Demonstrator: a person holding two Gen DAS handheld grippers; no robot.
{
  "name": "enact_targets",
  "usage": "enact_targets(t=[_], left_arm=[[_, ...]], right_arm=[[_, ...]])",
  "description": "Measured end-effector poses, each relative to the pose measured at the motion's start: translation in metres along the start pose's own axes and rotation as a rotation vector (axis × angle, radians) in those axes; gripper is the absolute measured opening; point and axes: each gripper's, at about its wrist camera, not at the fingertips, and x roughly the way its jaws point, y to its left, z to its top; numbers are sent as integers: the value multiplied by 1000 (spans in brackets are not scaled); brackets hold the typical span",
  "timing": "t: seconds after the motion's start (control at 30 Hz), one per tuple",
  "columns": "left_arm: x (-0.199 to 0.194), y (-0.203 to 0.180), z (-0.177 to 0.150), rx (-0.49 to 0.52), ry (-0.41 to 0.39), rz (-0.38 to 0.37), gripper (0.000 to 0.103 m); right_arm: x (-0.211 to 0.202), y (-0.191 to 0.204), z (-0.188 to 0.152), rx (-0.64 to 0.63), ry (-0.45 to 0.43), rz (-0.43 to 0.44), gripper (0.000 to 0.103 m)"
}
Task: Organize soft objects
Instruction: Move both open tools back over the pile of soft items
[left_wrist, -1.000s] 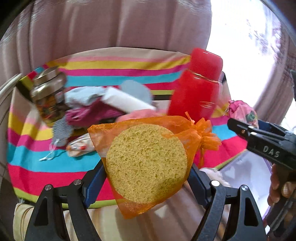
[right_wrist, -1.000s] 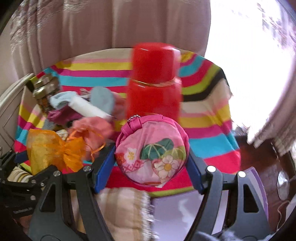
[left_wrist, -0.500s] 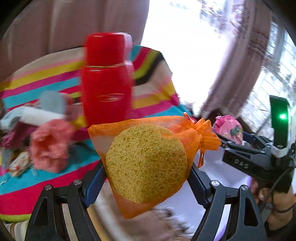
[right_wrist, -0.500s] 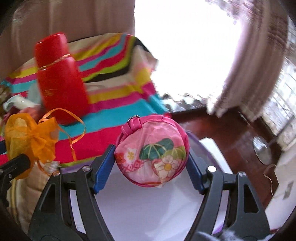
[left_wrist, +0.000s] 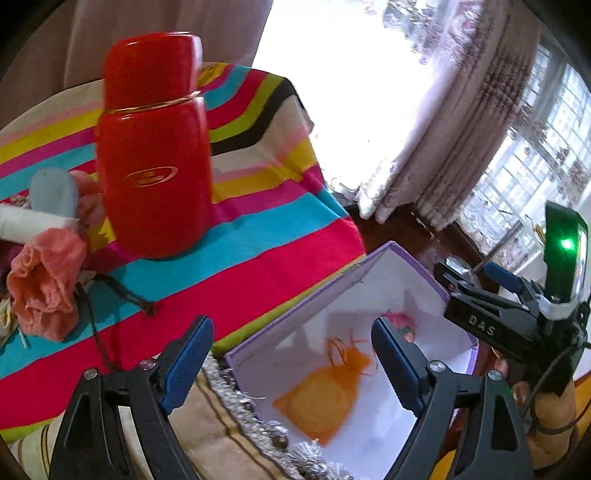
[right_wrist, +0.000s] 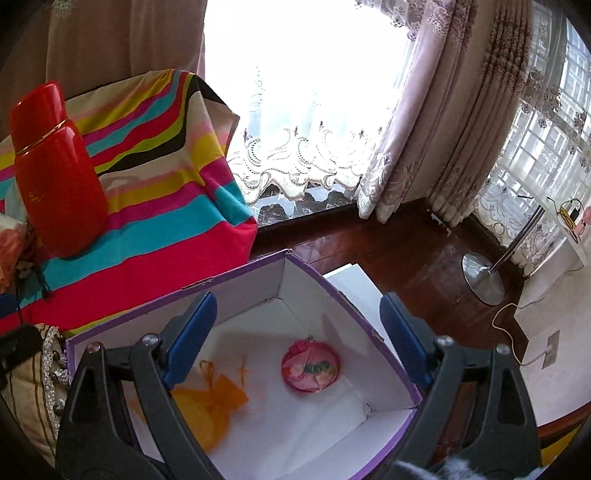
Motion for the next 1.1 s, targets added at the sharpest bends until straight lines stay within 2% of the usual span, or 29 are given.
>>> enact_targets(t=[0.33, 0.5, 0.7, 0.93, 1.1], left_arm=[[-14, 24, -4, -33, -12, 78, 88], [-28, 40, -4, -35, -43, 148, 88], [-47, 75, -10, -76, -85, 286, 88], [-64, 117, -18, -162, -101, 357, 88], [-73, 140, -23, -199, -110, 381, 88]], right_arm=[[-7, 22, -1, -48, -1, 18, 91], [-14, 37, 1, -64, -4, 54, 91], [-21, 63, 1, -98, -10, 110, 91], [-31, 99, 2, -153, -10, 164, 91], [-38, 122, 2, -188, -5, 188, 91]])
